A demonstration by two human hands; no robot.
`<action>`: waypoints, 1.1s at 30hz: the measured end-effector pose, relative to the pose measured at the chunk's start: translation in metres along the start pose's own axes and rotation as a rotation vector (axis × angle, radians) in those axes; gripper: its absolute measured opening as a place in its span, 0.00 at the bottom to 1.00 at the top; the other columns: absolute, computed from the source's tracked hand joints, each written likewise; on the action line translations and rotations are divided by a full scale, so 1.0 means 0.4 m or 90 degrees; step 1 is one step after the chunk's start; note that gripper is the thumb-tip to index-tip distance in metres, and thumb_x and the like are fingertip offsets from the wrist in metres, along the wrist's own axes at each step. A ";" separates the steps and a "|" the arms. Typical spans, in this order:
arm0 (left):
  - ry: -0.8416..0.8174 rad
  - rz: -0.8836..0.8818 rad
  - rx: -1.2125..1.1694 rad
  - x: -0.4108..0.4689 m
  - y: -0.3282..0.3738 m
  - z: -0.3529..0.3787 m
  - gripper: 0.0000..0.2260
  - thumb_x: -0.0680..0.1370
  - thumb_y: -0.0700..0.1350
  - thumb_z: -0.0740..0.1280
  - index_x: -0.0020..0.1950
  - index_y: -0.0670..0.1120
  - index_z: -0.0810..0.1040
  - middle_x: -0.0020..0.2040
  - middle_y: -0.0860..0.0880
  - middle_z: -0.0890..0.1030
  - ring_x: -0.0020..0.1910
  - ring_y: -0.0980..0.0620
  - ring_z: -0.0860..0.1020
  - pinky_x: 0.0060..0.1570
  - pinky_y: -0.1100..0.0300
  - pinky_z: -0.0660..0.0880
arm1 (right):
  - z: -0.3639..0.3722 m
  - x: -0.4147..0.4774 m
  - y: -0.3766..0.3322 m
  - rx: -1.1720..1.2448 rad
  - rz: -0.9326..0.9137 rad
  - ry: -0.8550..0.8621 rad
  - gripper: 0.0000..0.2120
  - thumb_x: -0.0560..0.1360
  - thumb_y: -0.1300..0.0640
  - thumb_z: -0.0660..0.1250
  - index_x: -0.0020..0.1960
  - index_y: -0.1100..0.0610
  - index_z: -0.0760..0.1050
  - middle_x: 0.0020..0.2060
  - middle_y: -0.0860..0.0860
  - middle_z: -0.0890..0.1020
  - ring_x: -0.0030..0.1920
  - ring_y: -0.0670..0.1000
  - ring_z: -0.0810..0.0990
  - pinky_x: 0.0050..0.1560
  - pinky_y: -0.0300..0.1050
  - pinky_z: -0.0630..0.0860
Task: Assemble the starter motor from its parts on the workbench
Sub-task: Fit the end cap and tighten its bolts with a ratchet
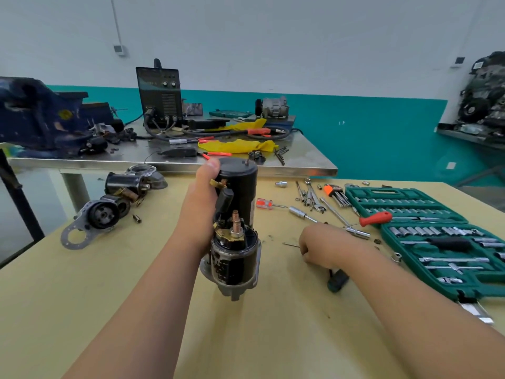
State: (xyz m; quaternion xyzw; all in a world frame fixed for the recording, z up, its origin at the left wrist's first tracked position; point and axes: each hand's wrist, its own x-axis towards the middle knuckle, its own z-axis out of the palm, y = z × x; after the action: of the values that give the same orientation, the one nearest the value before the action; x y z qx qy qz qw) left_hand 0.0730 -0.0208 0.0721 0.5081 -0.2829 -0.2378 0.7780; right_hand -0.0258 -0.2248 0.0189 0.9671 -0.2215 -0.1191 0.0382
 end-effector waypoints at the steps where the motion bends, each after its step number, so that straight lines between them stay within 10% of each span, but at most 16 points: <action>1: -0.005 -0.003 -0.008 0.002 0.000 -0.001 0.27 0.69 0.63 0.59 0.58 0.45 0.77 0.40 0.44 0.83 0.36 0.49 0.82 0.32 0.59 0.77 | 0.002 0.003 0.004 -0.003 -0.005 0.002 0.09 0.75 0.58 0.64 0.52 0.55 0.81 0.47 0.52 0.82 0.46 0.53 0.80 0.47 0.47 0.80; 8: -0.014 -0.008 -0.006 0.003 -0.002 -0.006 0.28 0.68 0.64 0.59 0.58 0.45 0.77 0.41 0.44 0.82 0.37 0.49 0.82 0.37 0.56 0.75 | 0.006 -0.014 0.028 0.149 -0.033 0.066 0.07 0.77 0.56 0.64 0.54 0.50 0.78 0.46 0.45 0.79 0.45 0.43 0.77 0.45 0.34 0.74; 14: -0.054 -0.003 -0.022 0.003 -0.010 -0.008 0.22 0.70 0.61 0.59 0.53 0.47 0.78 0.40 0.46 0.82 0.38 0.50 0.81 0.41 0.54 0.74 | -0.127 -0.180 -0.037 0.814 -0.271 0.386 0.16 0.73 0.66 0.69 0.45 0.45 0.82 0.37 0.46 0.85 0.39 0.44 0.84 0.41 0.31 0.78; 33: -0.135 0.060 -0.053 -0.008 -0.001 -0.012 0.21 0.72 0.57 0.55 0.50 0.41 0.73 0.36 0.45 0.79 0.34 0.51 0.78 0.33 0.61 0.75 | -0.185 -0.221 -0.150 0.881 -0.427 0.475 0.18 0.71 0.72 0.70 0.43 0.48 0.81 0.34 0.48 0.85 0.36 0.47 0.85 0.38 0.33 0.78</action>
State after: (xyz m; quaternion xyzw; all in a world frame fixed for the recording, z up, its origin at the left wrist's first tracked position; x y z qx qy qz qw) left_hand 0.0739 -0.0156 0.0695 0.4332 -0.3772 -0.2651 0.7744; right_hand -0.0596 -0.1307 0.1017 0.7628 0.0810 0.3640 -0.5283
